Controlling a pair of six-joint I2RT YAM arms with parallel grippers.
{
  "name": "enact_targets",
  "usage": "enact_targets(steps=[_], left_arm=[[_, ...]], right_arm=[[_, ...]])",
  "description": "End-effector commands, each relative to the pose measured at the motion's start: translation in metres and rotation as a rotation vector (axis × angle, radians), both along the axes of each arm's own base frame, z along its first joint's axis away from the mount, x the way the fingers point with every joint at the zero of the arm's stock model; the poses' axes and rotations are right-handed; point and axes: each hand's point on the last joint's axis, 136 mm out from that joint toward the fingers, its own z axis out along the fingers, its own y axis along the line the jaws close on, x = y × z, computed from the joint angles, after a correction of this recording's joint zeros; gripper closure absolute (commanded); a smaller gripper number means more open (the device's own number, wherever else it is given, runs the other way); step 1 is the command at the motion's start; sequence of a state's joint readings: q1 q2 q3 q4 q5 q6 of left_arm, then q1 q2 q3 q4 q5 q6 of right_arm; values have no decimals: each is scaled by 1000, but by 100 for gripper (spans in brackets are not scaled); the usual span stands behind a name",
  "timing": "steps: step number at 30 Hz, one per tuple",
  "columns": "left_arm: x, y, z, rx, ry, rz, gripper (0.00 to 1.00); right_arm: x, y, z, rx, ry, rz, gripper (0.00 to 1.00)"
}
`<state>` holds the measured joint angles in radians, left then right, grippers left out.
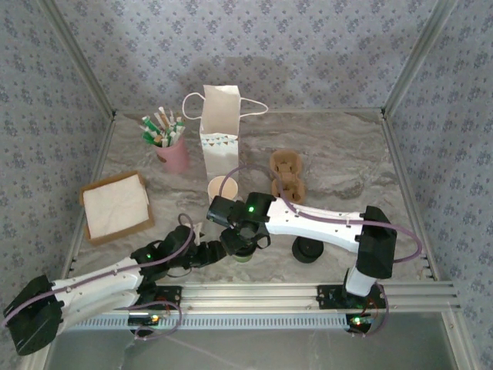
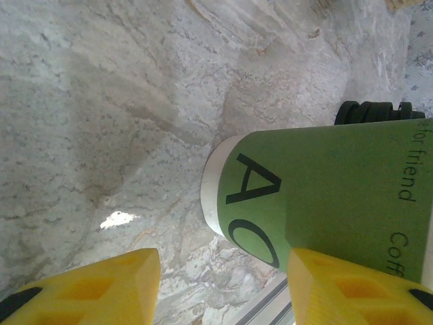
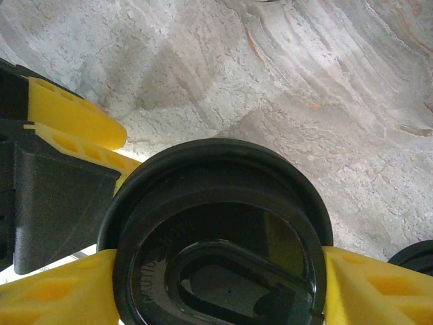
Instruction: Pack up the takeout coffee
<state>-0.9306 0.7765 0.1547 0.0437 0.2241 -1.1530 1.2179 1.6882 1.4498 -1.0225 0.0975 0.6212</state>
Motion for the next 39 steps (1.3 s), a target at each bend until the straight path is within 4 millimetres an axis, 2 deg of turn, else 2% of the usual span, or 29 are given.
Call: enact_targets(steps=[1,30,39], left_arm=[[4,-9,15,-43,-37,-13,47],[8,-26,18,-26,-48,-56,47],[8,-25,15,-14,-42,-57,48]], right_arm=[[-7,-3,-7,-7,31,-14,29],[-16,3,-16,0,61,7,29],[-20,1,-22,-12,71,12,29]])
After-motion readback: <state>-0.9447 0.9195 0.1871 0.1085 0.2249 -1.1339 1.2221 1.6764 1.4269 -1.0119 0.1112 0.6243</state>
